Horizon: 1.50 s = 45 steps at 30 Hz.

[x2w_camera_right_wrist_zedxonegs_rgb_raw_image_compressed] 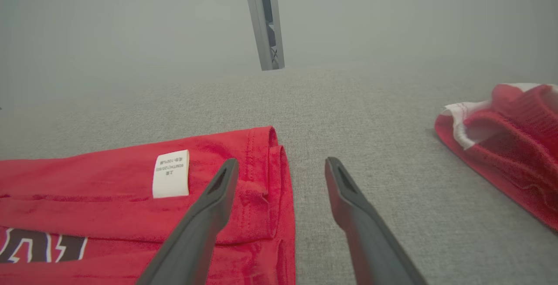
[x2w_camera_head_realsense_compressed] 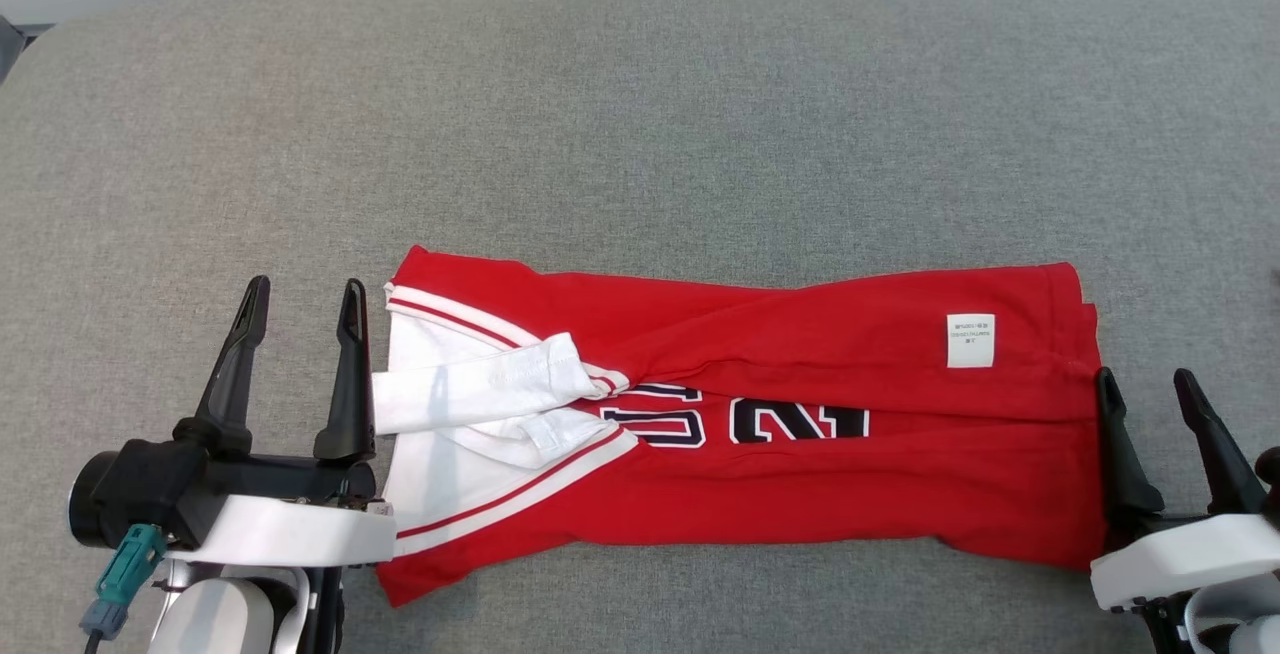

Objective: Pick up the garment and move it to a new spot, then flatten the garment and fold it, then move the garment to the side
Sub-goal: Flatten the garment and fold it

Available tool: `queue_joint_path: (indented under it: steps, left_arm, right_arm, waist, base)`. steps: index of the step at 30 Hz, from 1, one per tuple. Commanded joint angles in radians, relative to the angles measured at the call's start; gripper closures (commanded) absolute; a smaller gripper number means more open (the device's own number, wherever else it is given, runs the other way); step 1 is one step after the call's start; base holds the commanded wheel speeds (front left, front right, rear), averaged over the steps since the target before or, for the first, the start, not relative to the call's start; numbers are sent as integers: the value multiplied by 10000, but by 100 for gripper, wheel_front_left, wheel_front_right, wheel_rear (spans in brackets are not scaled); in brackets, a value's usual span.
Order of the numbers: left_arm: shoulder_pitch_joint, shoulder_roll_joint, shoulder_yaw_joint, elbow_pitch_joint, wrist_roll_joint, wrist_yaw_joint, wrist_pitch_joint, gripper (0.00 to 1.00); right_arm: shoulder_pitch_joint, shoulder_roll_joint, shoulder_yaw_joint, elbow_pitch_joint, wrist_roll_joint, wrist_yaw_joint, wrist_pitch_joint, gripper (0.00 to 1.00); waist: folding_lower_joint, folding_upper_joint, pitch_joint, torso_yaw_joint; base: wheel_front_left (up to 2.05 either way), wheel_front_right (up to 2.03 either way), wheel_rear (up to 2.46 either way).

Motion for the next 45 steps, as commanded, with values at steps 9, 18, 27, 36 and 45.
queue_joint_path:
  steps: [9, 18, 27, 36, 45]
  left_arm:
    - [-456, -299, 87, 217, 395, -433, -30, 0]
    - [-572, -462, 403, 335, 653, -676, -31, 0]
    - [-491, -603, 732, 287, 819, -761, -29, 0]
    - [-518, -669, 877, 174, 975, -866, -31, 0]
    - [-423, -723, 895, 165, 1085, -949, -29, 0]
  right_arm:
    - [-892, 8, 891, 2083, 681, 1, -110, 0]
    - [-1232, 42, 1687, 3255, 1546, 1, -591, 100]
    - [-1191, -551, 795, 2800, 1939, -27, -942, 100]
    - [-1197, -1008, -501, 1952, 1692, -1, -958, 100]
    - [-1179, -170, 1506, -711, 1026, 1, -299, 100]
  waist:
    - [0, 0, 389, 18]
    - [0, 0, 560, -49]
    - [0, 0, 609, -307]
    - [0, 0, 708, -557]
    - [0, 0, 597, -738]
  base:
    - [0, 0, 0]
    - [0, 0, 0]
    - [0, 0, 0]
    - [0, 0, 0]
    - [0, 0, 0]
